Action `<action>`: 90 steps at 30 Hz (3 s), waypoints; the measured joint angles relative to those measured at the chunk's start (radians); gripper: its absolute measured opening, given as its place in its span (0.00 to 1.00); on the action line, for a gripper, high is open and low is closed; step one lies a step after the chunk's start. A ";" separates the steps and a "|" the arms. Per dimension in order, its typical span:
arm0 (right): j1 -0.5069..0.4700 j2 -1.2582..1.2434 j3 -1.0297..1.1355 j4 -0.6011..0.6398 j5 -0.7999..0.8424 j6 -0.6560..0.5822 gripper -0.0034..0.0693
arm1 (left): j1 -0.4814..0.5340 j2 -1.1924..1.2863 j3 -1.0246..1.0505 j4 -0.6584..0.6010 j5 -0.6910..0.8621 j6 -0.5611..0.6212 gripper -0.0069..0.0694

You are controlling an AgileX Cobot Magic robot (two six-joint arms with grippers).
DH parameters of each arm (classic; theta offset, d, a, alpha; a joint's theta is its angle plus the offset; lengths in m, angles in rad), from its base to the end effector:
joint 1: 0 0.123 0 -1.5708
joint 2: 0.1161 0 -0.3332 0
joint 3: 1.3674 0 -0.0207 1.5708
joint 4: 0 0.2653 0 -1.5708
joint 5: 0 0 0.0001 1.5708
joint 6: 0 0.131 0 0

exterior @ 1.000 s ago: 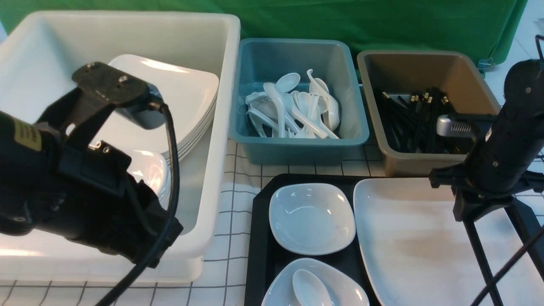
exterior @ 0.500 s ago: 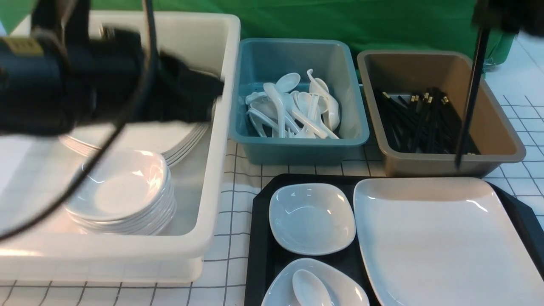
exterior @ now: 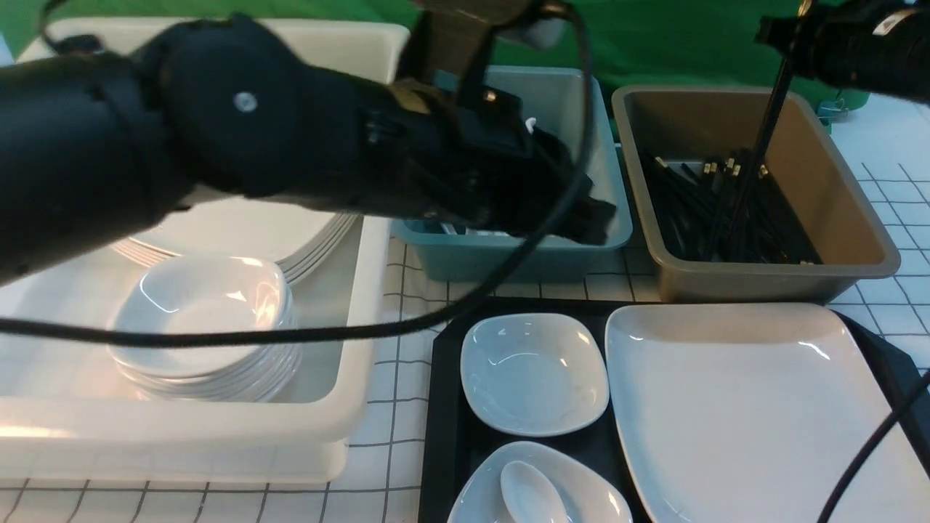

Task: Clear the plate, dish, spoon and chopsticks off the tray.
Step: Use the right arm to put the chopsticks into the small storage box on the right, then use the left arm to grab a soup spoon from the plate, then use the left arm to put the soup spoon into the small storage box in the middle

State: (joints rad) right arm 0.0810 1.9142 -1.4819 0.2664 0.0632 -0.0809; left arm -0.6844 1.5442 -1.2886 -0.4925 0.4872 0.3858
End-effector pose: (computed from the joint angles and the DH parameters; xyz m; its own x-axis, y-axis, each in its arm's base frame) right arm 0.5228 0.0447 0.2996 -0.4046 0.1517 -0.9018 -0.0221 0.9842 0.1754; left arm 0.2914 -0.2753 0.3581 -0.4831 0.3226 -0.8140 0.7313 0.6599 -0.1725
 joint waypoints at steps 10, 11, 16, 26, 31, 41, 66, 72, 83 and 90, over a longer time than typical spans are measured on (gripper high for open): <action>0.000 0.042 -0.001 0.000 0.117 0.026 0.54 | -0.027 0.038 -0.052 0.164 0.206 -0.091 0.09; 0.000 0.037 -0.001 0.000 0.140 0.027 0.59 | -0.027 0.033 -0.052 0.164 0.210 -0.094 0.09; 0.000 -0.066 -0.012 -0.001 0.378 -0.001 0.64 | -0.027 -0.004 -0.054 0.170 0.282 -0.088 0.09; 0.000 -0.472 -0.063 0.000 0.942 -0.167 0.17 | -0.130 0.015 -0.055 0.073 0.499 0.262 0.09; 0.000 -0.608 -0.015 0.000 1.127 -0.188 0.06 | -0.204 0.113 -0.055 0.133 0.468 0.285 0.14; 0.000 -0.891 0.194 0.000 1.144 -0.191 0.06 | -0.267 0.295 -0.055 0.198 0.491 0.491 0.61; 0.000 -0.973 0.212 0.011 1.152 -0.178 0.09 | -0.286 0.407 -0.057 0.269 0.404 0.598 0.19; 0.000 -0.973 0.212 0.016 1.151 -0.177 0.10 | -0.262 0.384 -0.085 0.285 0.410 0.479 0.11; 0.000 -0.973 0.212 0.240 1.138 -0.382 0.10 | 0.004 0.272 -0.365 0.133 0.322 0.278 0.10; 0.000 -0.953 0.214 0.291 0.960 -0.480 0.10 | 0.140 0.299 -0.452 0.107 -0.091 0.111 0.10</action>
State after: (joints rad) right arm 0.0810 0.9613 -1.2678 0.5572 1.0232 -0.5605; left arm -0.5448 1.8431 -1.7410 -0.3850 0.3958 0.4968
